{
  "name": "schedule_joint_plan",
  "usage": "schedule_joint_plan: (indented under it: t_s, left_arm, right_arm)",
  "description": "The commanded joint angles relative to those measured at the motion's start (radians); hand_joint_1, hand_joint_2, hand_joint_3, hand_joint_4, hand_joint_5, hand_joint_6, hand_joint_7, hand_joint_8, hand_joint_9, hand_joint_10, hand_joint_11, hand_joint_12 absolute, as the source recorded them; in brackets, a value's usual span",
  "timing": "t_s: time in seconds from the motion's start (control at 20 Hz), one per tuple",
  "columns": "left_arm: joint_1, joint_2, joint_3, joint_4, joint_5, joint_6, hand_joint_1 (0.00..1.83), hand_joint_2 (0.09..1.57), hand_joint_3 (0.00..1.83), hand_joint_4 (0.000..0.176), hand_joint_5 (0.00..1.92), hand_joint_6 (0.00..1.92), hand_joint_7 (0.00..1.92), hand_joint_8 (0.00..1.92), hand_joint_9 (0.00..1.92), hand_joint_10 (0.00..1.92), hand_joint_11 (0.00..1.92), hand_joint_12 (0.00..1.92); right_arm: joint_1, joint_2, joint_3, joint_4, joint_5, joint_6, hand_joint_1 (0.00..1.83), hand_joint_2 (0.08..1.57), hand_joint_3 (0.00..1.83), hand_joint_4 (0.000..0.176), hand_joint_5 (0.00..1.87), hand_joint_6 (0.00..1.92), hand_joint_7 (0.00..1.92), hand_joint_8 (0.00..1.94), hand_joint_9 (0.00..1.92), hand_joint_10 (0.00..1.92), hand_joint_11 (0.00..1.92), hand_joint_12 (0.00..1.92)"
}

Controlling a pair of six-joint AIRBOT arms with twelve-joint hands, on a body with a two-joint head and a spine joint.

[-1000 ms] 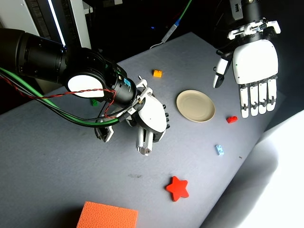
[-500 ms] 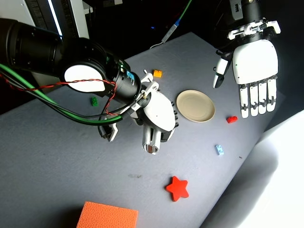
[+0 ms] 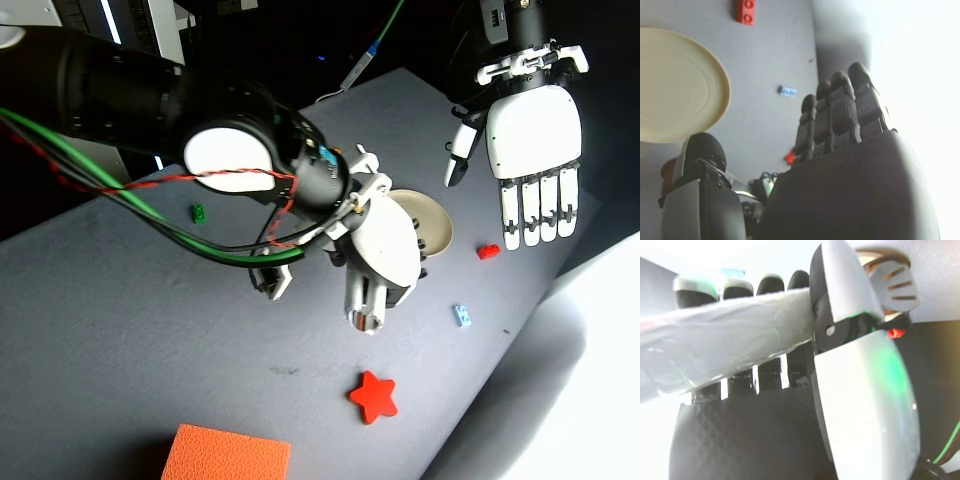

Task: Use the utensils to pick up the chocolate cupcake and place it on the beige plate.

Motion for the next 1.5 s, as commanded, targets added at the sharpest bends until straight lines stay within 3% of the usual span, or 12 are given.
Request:
schedule_joint_plan:
  t_s: [0.0, 0.1, 0.3, 0.5, 0.75, 0.9, 1.15, 1.2, 1.45]
  left_arm:
    - [-0.006, 0.006, 0.003, 0.043, -0.057, 0.007, 0.42, 1.05, 0.00, 0.000, 0.11, 0.00, 0.13, 0.00, 0.13, 0.00, 0.00, 0.25]
    - [-0.006, 0.003, 0.003, 0.043, -0.057, 0.007, 0.42, 1.04, 0.00, 0.000, 0.14, 0.00, 0.16, 0.00, 0.14, 0.00, 0.00, 0.33]
    - [-0.006, 0.002, 0.002, 0.043, -0.057, 0.007, 0.42, 1.04, 0.00, 0.000, 0.14, 0.00, 0.16, 0.01, 0.15, 0.01, 0.00, 0.31]
    - [-0.006, -0.001, 0.003, 0.043, -0.057, 0.007, 0.40, 1.05, 0.00, 0.000, 0.19, 0.01, 0.20, 0.01, 0.19, 0.01, 0.00, 0.44]
    - [-0.006, -0.005, 0.002, 0.043, -0.055, 0.007, 0.40, 1.06, 0.00, 0.000, 0.15, 0.00, 0.17, 0.00, 0.17, 0.00, 0.00, 0.38]
    - [-0.004, -0.010, 0.002, 0.043, -0.055, 0.007, 0.41, 1.06, 0.00, 0.000, 0.17, 0.00, 0.18, 0.00, 0.16, 0.00, 0.00, 0.37]
    - [-0.003, -0.012, 0.002, 0.043, -0.055, 0.007, 0.44, 1.05, 0.00, 0.000, 0.17, 0.00, 0.18, 0.00, 0.17, 0.00, 0.00, 0.37]
    - [-0.002, -0.012, 0.003, 0.043, -0.055, 0.007, 0.44, 1.05, 0.00, 0.000, 0.17, 0.00, 0.18, 0.00, 0.15, 0.00, 0.00, 0.32]
    - [-0.002, -0.012, 0.004, 0.043, -0.055, 0.007, 0.45, 1.04, 0.00, 0.000, 0.19, 0.00, 0.21, 0.01, 0.19, 0.01, 0.00, 0.40]
  right_arm:
    - [0.023, -0.007, 0.014, 0.004, 0.093, 0.004, 1.33, 1.25, 0.01, 0.000, 0.72, 1.21, 0.64, 1.55, 0.73, 1.65, 0.86, 1.71]
    - [0.028, -0.036, 0.045, 0.004, 0.098, 0.004, 1.33, 1.25, 0.00, 0.000, 0.72, 1.22, 0.66, 1.51, 0.75, 1.63, 0.87, 1.70]
    - [0.022, -0.126, 0.150, 0.004, 0.105, 0.001, 1.33, 1.24, 0.00, 0.000, 0.66, 1.31, 0.68, 1.47, 0.79, 1.58, 0.89, 1.64]
    - [-0.012, -0.182, 0.203, 0.004, 0.158, -0.031, 1.33, 1.24, 0.00, 0.000, 0.70, 1.24, 0.68, 1.49, 0.76, 1.59, 0.86, 1.65]
    - [-0.038, -0.223, 0.247, 0.004, 0.192, -0.030, 1.32, 1.25, 0.00, 0.000, 0.63, 1.41, 0.67, 1.46, 0.77, 1.57, 0.90, 1.61]
    - [-0.037, -0.236, 0.265, 0.004, 0.218, -0.027, 1.33, 1.25, 0.00, 0.000, 0.66, 1.33, 0.70, 1.46, 0.78, 1.57, 0.90, 1.64]
    - [-0.045, -0.243, 0.266, 0.004, 0.232, -0.028, 1.32, 1.25, 0.00, 0.000, 0.64, 1.35, 0.68, 1.49, 0.77, 1.59, 0.89, 1.65]
    - [-0.047, -0.245, 0.266, 0.004, 0.234, -0.030, 1.33, 1.25, 0.00, 0.000, 0.65, 1.33, 0.69, 1.47, 0.78, 1.59, 0.88, 1.63]
    - [-0.052, -0.252, 0.266, 0.004, 0.239, -0.031, 1.34, 1.23, 0.00, 0.000, 0.70, 1.24, 0.70, 1.47, 0.82, 1.53, 0.94, 1.52]
